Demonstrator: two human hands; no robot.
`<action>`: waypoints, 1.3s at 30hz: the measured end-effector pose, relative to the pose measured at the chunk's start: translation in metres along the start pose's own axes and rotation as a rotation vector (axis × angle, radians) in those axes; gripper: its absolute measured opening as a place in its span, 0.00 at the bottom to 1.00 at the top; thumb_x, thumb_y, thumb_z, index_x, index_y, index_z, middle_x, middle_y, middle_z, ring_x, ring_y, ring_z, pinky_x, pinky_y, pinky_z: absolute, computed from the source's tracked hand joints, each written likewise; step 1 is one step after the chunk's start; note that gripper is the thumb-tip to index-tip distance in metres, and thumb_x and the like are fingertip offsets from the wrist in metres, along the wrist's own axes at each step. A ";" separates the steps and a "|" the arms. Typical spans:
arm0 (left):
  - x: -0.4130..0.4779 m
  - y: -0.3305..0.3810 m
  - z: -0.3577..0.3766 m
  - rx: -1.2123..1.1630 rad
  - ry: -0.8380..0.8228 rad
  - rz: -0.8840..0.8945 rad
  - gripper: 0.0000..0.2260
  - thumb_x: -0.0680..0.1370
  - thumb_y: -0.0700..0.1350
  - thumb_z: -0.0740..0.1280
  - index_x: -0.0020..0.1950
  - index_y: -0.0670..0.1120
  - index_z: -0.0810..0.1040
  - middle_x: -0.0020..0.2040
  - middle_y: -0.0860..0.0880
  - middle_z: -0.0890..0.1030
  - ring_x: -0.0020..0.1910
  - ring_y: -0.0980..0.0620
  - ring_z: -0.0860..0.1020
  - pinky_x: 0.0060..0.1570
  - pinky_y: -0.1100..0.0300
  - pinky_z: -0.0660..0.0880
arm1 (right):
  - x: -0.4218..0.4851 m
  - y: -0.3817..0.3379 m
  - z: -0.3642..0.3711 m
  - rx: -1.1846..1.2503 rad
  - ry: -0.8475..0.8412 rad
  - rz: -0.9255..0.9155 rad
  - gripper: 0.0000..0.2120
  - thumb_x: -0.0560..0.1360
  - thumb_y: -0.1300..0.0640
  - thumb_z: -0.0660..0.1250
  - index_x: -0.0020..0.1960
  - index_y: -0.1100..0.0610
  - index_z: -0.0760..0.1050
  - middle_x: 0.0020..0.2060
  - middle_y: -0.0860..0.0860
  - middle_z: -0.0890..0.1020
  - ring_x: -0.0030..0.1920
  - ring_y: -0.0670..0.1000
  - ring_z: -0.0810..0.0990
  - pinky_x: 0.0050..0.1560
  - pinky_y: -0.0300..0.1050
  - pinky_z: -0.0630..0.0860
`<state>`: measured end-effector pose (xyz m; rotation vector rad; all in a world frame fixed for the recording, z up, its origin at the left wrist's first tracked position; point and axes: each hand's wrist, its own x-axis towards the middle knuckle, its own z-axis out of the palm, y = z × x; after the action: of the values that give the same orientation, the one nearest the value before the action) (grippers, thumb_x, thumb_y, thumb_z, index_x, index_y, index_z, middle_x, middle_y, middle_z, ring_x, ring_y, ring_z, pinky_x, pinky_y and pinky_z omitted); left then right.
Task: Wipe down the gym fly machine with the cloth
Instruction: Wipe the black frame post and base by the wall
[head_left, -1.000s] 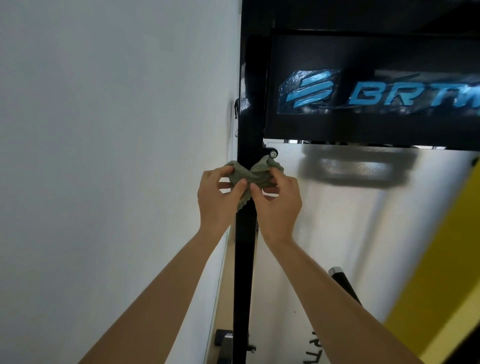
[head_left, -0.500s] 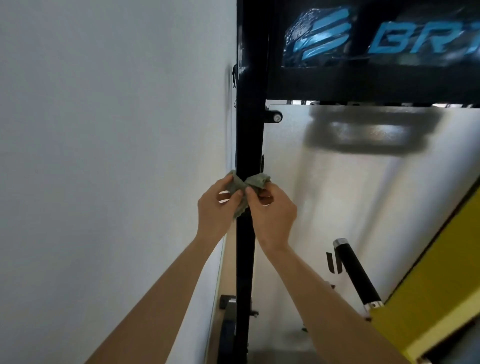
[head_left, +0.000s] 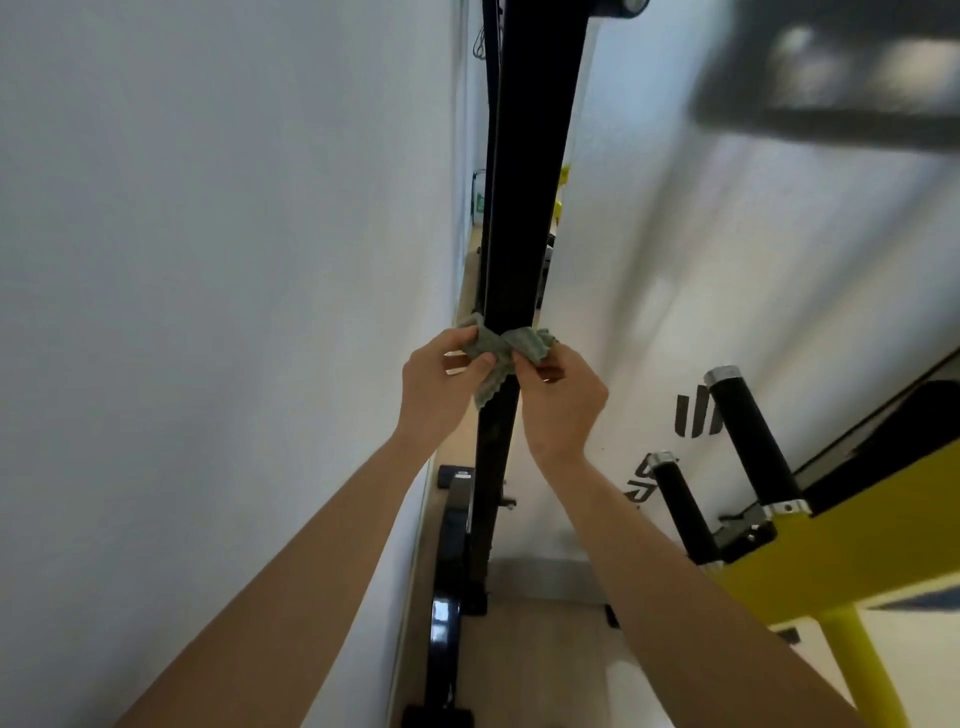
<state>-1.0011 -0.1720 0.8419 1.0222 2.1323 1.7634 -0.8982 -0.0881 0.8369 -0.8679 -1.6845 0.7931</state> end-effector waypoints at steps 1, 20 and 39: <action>-0.004 -0.009 0.003 0.009 -0.009 -0.017 0.12 0.79 0.41 0.71 0.62 0.43 0.82 0.54 0.50 0.85 0.47 0.63 0.82 0.48 0.70 0.78 | -0.005 0.008 0.002 -0.007 -0.011 0.013 0.06 0.74 0.57 0.76 0.40 0.58 0.82 0.32 0.47 0.81 0.32 0.43 0.75 0.36 0.27 0.68; -0.068 -0.178 0.062 0.022 -0.061 -0.287 0.09 0.78 0.40 0.73 0.57 0.47 0.82 0.49 0.57 0.84 0.46 0.64 0.82 0.46 0.71 0.78 | -0.109 0.180 0.044 -0.240 -0.256 0.396 0.13 0.74 0.60 0.74 0.34 0.55 0.76 0.27 0.49 0.76 0.27 0.46 0.69 0.29 0.37 0.65; -0.115 -0.321 0.107 0.080 -0.044 -0.330 0.10 0.77 0.39 0.73 0.58 0.44 0.83 0.48 0.51 0.85 0.47 0.57 0.83 0.51 0.66 0.79 | -0.172 0.276 0.080 -0.329 -0.272 0.264 0.06 0.74 0.63 0.72 0.38 0.59 0.82 0.33 0.51 0.80 0.32 0.49 0.73 0.31 0.34 0.67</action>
<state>-0.9797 -0.1747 0.4851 0.6685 2.2080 1.4989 -0.8951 -0.0980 0.5021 -1.2757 -2.0016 0.8534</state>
